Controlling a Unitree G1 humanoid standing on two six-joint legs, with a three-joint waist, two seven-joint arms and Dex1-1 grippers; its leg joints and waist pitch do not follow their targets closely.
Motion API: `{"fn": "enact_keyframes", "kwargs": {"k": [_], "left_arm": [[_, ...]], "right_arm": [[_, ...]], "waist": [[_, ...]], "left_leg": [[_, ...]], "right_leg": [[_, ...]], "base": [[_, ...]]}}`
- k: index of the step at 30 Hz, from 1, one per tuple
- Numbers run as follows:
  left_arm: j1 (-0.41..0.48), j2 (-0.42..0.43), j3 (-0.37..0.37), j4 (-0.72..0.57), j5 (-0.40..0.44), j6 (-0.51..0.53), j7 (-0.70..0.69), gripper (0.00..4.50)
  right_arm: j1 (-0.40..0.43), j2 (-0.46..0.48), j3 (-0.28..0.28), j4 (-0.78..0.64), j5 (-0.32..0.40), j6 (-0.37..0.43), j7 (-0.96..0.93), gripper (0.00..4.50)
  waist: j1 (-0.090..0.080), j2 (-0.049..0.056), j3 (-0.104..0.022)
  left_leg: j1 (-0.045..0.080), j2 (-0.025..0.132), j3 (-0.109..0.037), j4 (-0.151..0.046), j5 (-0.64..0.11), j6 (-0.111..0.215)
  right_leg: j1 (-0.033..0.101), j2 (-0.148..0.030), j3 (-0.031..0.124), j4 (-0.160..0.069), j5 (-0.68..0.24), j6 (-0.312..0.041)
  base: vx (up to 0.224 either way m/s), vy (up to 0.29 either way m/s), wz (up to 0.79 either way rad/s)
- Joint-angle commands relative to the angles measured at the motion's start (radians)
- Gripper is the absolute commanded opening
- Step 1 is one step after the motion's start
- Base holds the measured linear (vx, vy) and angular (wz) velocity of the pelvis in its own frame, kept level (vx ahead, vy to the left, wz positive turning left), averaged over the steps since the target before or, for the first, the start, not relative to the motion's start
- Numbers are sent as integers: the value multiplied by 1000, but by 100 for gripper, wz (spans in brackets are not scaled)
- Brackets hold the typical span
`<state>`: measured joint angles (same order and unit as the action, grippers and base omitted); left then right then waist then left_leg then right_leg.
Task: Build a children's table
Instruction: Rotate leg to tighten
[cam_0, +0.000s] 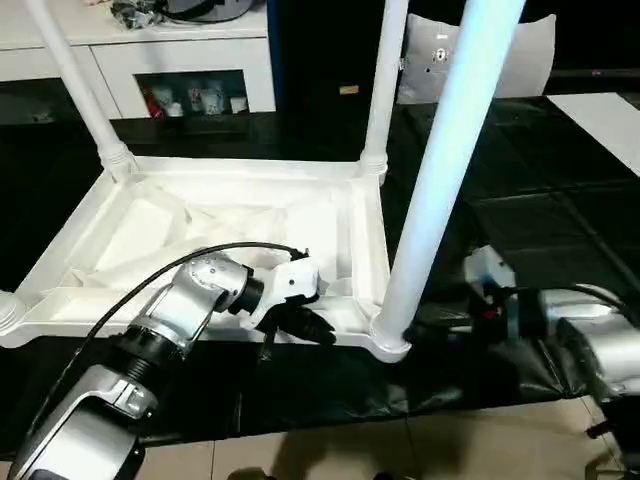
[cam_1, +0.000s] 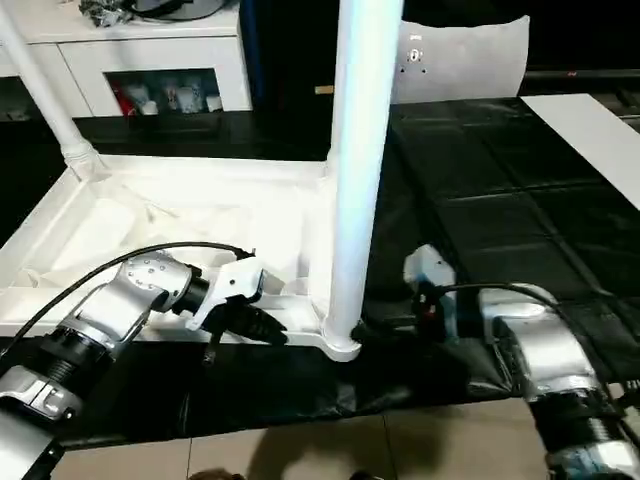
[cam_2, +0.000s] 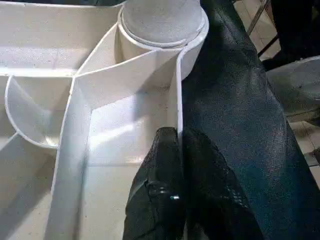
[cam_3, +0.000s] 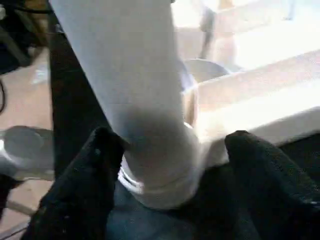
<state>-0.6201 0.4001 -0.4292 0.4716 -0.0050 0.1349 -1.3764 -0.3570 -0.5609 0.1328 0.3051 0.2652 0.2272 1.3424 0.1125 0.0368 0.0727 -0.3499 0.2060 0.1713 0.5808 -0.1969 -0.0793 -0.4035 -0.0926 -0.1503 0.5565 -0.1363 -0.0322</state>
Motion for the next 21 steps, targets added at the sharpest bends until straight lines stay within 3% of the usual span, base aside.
{"fn": "enact_keyframes", "kwargs": {"k": [1, 13, 21], "left_arm": [[1, -5, -39, -18, 1, -10, -50, 0], [3, -7, -37, -15, 2, -13, -55, 0], [2, -35, -12, -11, -14, 38, -16, 0]], "right_arm": [[-21, 0, 15, 21, 3, -15, 28, 319], [-61, 26, 37, 88, 6, -43, 82, 211], [-32, 54, 28, 80, 47, -19, 88, 198]], "waist": [[-2, -12, -67], [-2, -13, -69], [-4, -15, -68]], "left_leg": [[0, 31, -4, -63, -172, 98], [-1, 31, -5, -61, -174, 94], [-1, 30, -4, -61, -180, 93]], "right_leg": [[60, -67, 60, -67, -388, -152], [60, -66, 60, -64, -394, -146], [60, -66, 58, -70, -426, -132]], "base": [[0, 0, 0], [0, 0, 0], [0, 0, 0]]}}
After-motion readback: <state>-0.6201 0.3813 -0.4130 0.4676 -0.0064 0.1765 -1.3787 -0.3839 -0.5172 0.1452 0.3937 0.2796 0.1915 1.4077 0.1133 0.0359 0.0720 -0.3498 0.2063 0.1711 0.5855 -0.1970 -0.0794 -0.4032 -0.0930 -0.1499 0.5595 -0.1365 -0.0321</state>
